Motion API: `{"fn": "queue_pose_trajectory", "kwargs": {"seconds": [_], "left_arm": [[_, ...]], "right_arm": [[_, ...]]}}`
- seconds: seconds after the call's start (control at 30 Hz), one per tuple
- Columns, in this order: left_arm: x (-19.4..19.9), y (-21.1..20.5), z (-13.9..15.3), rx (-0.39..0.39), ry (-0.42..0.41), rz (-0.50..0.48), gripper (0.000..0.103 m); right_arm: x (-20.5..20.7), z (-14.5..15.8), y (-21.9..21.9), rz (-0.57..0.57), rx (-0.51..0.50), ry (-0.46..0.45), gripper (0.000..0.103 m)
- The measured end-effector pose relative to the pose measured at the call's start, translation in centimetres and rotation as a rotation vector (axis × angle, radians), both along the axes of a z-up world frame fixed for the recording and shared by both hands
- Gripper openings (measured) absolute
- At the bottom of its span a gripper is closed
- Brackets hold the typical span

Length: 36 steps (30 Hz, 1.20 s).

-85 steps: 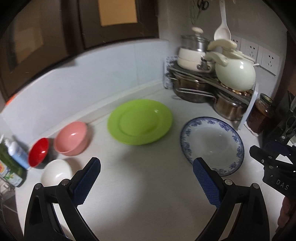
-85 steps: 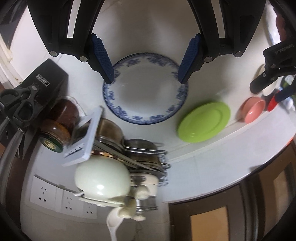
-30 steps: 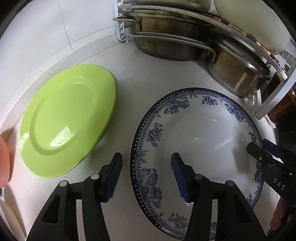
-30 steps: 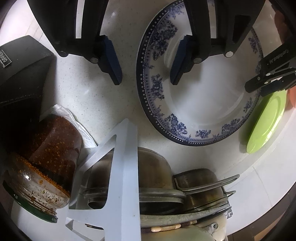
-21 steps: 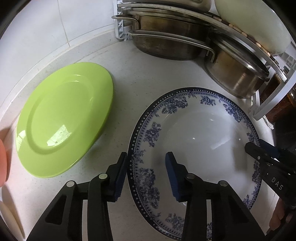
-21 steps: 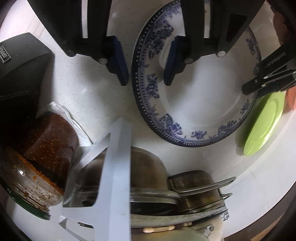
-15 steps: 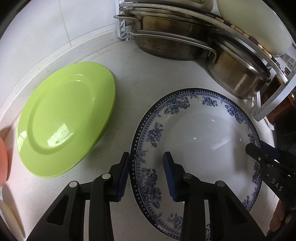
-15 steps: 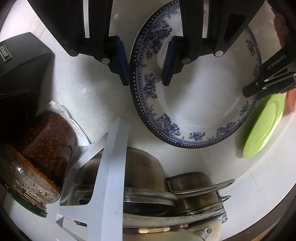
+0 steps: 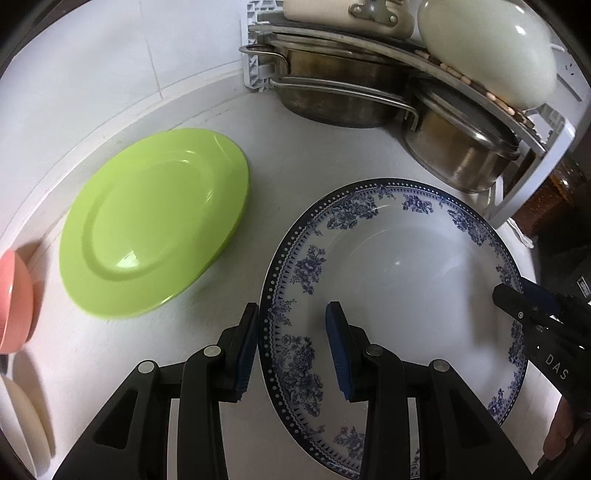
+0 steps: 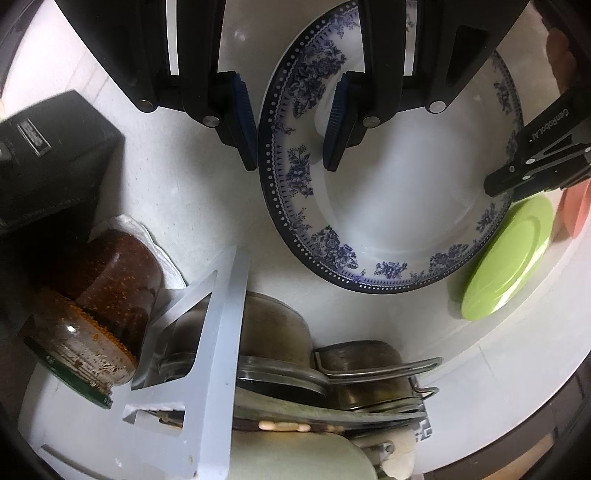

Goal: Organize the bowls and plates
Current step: 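Lift the second plate with both tools and carry it over the first plate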

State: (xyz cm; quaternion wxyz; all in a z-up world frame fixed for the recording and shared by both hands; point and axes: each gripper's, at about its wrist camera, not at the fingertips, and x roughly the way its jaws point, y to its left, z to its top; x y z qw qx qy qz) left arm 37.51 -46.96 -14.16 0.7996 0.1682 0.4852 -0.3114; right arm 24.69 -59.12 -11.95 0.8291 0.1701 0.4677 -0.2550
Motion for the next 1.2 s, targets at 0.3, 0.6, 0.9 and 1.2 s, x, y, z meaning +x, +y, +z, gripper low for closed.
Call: {"fn": "queue_pose_trajectory", "kwargs": {"seconds": [0.3, 0.6, 0.9, 1.2], "left_arm": [[-1.5, 3.9, 1.4, -0.016, -0.007, 0.041, 0.036], [-3.0, 9.4, 3.4, -0.042, -0.041, 0.092, 0.036], [-3.9, 15.3, 5.4, -0.067, -0.072, 0.163, 0.036], [-5.0, 21.0, 7.2, -0.083, -0.104, 0.243, 0.036]], "right_arm": [[-1.3, 1.8, 3.2, 0.047, -0.014, 0.002, 0.037], [-2.3, 4.1, 6.8, 0.105, -0.038, -0.022, 0.037], [-2.4, 6.1, 11.3, 0.172, -0.057, -0.05, 0.037], [-2.1, 7.8, 16.3, 0.247, -0.074, -0.078, 0.037]]}}
